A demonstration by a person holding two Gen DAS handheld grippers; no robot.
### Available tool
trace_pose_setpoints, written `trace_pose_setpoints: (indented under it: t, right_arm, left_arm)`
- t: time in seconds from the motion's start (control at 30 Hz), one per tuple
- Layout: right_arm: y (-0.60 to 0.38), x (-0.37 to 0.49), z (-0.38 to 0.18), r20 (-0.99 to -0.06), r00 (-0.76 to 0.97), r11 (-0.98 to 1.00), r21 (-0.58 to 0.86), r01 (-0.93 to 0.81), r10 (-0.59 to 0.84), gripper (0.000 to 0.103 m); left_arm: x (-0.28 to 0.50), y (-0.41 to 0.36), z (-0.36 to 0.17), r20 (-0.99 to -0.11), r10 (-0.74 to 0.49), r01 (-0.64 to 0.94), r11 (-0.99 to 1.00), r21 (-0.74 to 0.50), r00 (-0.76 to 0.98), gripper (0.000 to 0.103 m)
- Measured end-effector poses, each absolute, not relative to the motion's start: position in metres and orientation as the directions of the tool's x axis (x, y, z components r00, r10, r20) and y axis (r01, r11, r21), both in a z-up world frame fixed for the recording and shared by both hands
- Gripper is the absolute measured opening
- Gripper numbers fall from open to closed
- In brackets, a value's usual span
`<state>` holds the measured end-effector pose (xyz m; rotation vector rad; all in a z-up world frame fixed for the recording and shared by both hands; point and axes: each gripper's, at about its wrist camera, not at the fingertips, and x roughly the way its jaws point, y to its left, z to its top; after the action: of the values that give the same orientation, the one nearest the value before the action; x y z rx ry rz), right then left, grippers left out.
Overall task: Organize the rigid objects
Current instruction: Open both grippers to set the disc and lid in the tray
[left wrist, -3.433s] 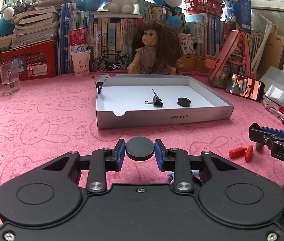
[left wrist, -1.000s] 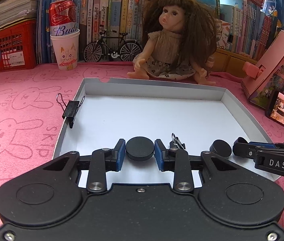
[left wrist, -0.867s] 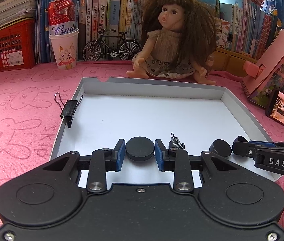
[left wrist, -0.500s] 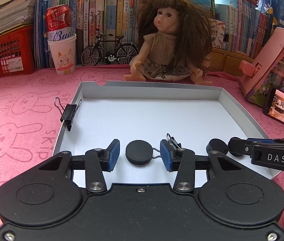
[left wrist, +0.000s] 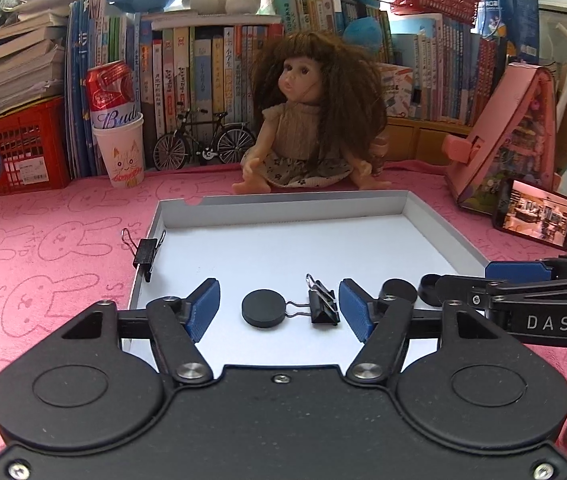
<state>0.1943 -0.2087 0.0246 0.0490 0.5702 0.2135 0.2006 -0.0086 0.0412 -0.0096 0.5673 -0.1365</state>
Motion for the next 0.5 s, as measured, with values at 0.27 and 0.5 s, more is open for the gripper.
trace_pose_setpoints:
  t: [0.27,0.5]
  right_arm:
    - [-0.214,0.169,0.033,-0.485,0.848,0.976,0.107,-0.187,0.216,0.084]
    - [-0.214,0.146,0.034,-0.45,0.865,0.975,0.096,-0.201,0.223,0.088]
  left_arm:
    - [0.171,-0.005,0.05,-0.517,-0.172,0.15,0.985,-0.085,0.838,0.071]
    - [0.145,-0.003,0.051,-0.509,-0.198,0.165,0.98,-0.109,0.838,0.072]
